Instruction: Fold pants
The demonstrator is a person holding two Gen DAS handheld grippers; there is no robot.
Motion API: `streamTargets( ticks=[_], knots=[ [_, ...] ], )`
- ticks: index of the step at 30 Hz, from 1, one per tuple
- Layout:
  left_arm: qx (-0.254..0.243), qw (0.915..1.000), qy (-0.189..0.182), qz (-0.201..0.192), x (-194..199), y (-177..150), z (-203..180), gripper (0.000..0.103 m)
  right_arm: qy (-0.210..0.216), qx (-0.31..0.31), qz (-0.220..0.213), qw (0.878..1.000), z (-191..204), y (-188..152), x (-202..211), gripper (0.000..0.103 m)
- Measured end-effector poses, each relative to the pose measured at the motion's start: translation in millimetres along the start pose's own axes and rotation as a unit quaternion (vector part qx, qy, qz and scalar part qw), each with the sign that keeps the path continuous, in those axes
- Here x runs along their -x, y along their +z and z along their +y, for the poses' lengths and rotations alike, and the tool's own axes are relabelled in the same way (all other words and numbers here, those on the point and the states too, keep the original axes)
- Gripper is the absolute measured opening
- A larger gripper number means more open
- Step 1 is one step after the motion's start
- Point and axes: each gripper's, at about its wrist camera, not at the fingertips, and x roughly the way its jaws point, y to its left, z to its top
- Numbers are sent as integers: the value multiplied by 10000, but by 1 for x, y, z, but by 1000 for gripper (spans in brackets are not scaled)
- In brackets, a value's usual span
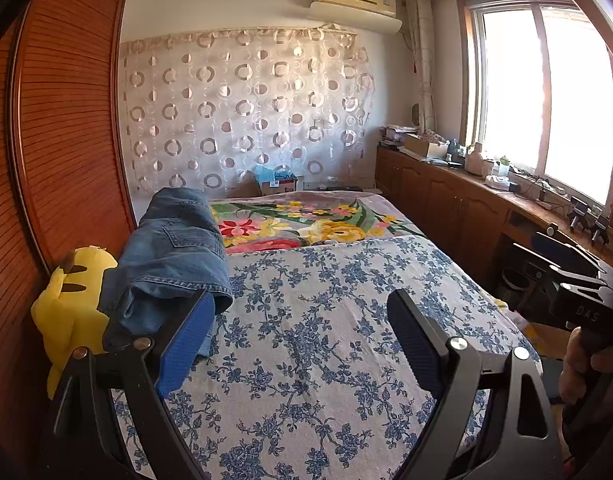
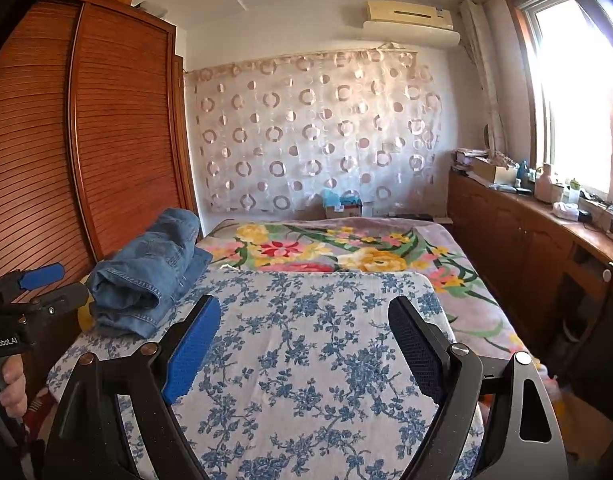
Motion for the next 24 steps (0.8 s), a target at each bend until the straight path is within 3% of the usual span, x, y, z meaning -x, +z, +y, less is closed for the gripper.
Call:
streamTargets(
  ticks=[24],
  knots=[
    [0,10000,-10,4,0,0,2,88,29,10,-19,10000,4,-3,1,87]
  ],
)
